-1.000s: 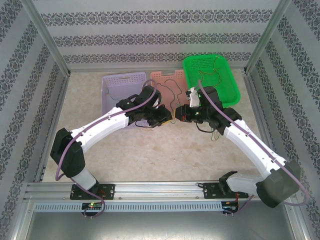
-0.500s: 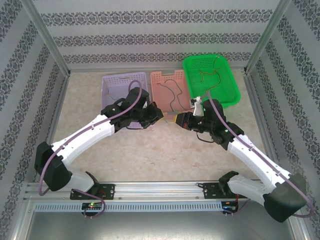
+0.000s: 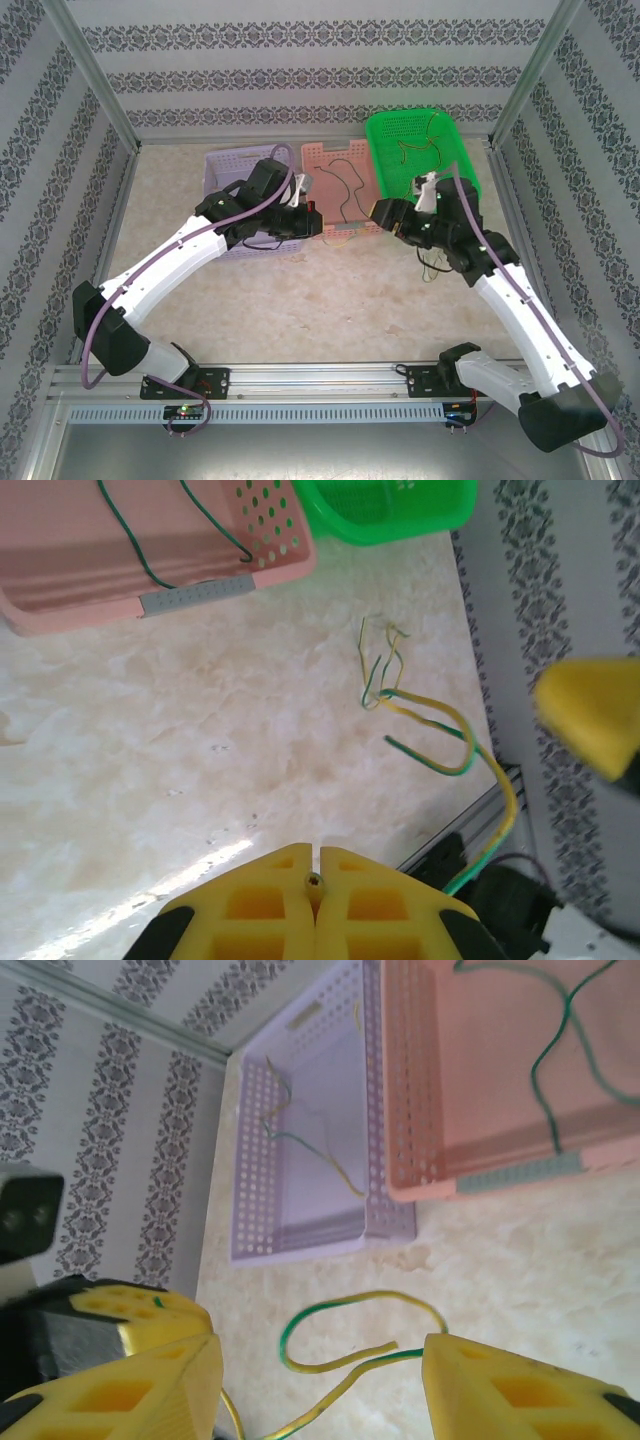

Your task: Untangle the cables

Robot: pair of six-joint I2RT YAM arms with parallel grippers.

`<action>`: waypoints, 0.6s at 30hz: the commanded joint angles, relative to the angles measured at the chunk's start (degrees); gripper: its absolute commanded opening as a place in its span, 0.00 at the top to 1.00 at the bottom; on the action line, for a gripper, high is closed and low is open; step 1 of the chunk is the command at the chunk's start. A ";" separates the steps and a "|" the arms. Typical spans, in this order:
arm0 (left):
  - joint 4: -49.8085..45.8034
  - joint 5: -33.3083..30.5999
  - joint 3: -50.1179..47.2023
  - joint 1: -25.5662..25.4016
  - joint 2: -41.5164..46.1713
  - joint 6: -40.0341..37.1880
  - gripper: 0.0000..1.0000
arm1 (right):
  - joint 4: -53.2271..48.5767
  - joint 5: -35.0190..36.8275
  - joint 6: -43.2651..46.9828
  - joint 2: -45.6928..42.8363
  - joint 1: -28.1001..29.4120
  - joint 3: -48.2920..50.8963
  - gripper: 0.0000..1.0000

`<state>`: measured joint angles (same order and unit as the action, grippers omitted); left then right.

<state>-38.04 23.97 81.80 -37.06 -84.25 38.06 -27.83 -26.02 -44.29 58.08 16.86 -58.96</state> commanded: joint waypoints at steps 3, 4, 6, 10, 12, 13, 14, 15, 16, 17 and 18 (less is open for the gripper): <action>-6.01 1.06 1.79 0.23 0.94 -10.74 1.00 | -9.31 0.27 9.40 0.39 -3.24 -1.40 0.44; -6.14 1.32 1.84 0.15 1.09 -11.80 1.00 | -10.50 0.54 11.12 0.73 -3.24 -1.55 0.44; -5.81 1.57 1.31 0.01 1.86 -13.84 1.00 | -11.77 -0.79 13.21 1.69 -3.57 -1.00 0.44; -5.57 2.10 -0.64 -0.30 3.64 -18.93 1.00 | -10.96 -6.75 15.86 3.32 -3.12 0.56 0.47; -5.63 2.82 -1.66 -0.47 4.24 -20.78 1.00 | -10.38 -8.24 18.01 3.42 -1.73 1.35 0.48; -5.68 3.30 -1.98 -0.47 4.30 -21.13 1.00 | -9.89 -9.29 18.71 3.38 -1.16 1.70 0.49; -6.21 3.47 -2.00 -0.47 4.11 -21.64 1.00 | -9.60 -9.83 19.52 3.39 -0.39 1.85 0.49; -6.83 3.39 -1.82 -0.48 3.80 -22.01 1.00 | -9.93 -9.52 20.14 3.48 0.47 1.65 0.49; -7.22 3.13 -1.69 -0.56 3.66 -22.10 1.00 | -10.46 -9.33 20.60 3.56 1.00 1.18 0.50; -7.39 2.66 -1.63 -0.73 3.63 -22.33 1.00 | -11.32 -8.32 20.65 3.54 1.69 0.36 0.50; -7.62 1.76 -1.62 -0.94 3.58 -22.46 1.00 | -11.88 -7.20 20.37 3.32 2.33 -0.48 0.50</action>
<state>-43.18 26.09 80.58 -37.21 -81.14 19.16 -38.17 -32.71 -26.79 61.60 17.89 -57.67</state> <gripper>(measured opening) 0.047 0.503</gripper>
